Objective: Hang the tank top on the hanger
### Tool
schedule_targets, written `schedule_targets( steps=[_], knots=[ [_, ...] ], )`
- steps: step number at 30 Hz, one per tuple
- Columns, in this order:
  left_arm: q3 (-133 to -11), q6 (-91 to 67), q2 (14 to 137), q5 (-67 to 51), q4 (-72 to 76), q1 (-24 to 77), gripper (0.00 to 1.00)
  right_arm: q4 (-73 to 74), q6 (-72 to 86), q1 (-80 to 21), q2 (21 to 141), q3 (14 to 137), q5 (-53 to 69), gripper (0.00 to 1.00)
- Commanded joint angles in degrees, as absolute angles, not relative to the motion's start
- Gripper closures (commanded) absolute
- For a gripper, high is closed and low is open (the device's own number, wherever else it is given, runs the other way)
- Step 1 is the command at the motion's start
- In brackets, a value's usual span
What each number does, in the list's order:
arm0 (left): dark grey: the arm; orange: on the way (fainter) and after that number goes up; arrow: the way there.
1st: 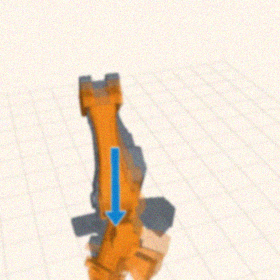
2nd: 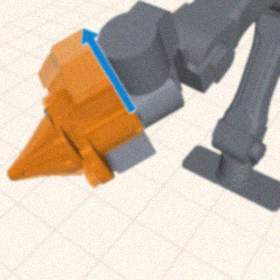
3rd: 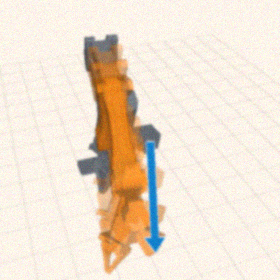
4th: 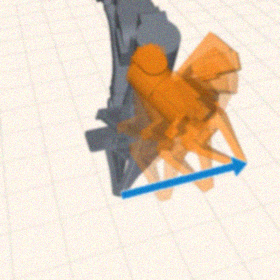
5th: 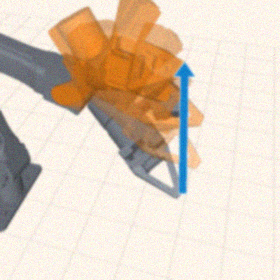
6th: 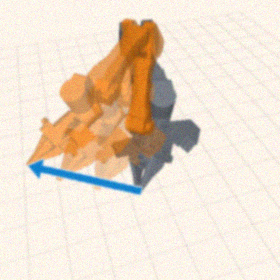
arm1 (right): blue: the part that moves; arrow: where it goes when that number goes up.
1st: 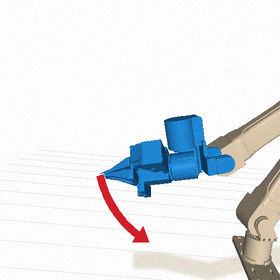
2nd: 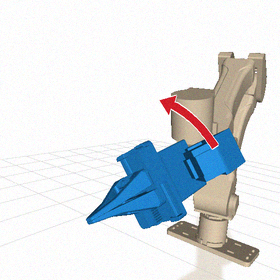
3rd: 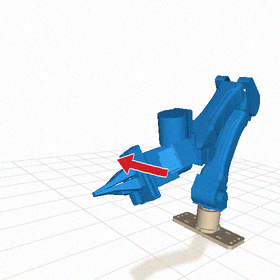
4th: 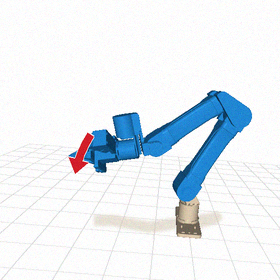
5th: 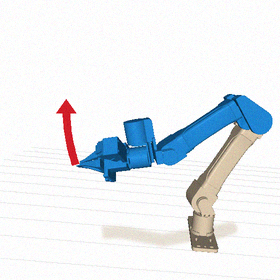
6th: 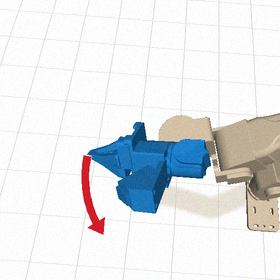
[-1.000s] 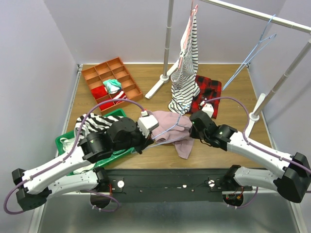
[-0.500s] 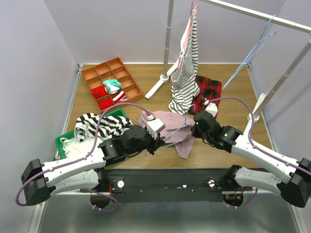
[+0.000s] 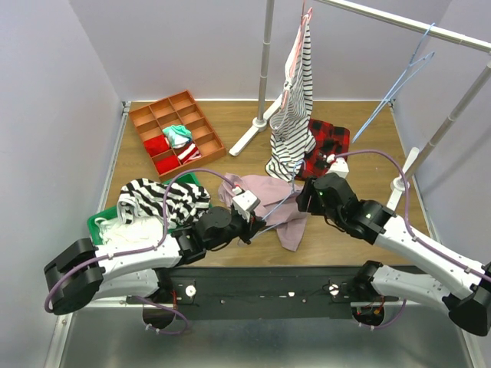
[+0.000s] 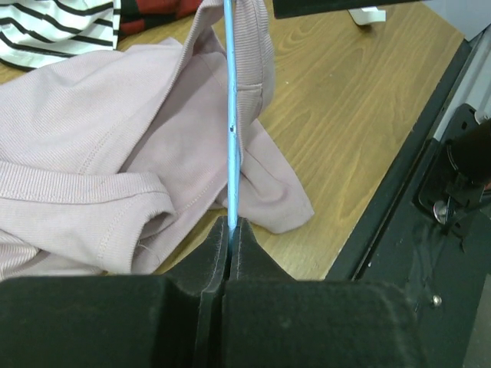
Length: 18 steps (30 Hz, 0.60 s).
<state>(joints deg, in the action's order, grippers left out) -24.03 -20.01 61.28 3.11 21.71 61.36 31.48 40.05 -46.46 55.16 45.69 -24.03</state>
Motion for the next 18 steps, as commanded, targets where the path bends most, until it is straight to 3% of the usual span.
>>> schedule_targets(
  steps=[1, 11, 18],
  knots=[
    [-24.4, -20.0, 62.5, 5.5, 28.4, 61.7, 1.0, 30.7, 35.5, -46.8, 53.8, 48.3, -21.4, 0.34],
    [-25.4, -19.0, 63.1, 4.0, 25.1, 61.7, 1.0, 19.7, 30.3, -46.8, 60.1, 51.3, -18.7, 0.36],
    [-25.8, -18.3, 62.5, 3.2, 22.9, 61.7, 1.0, 16.0, 28.0, -46.8, 65.6, 52.5, -27.6, 0.38]
  ],
)
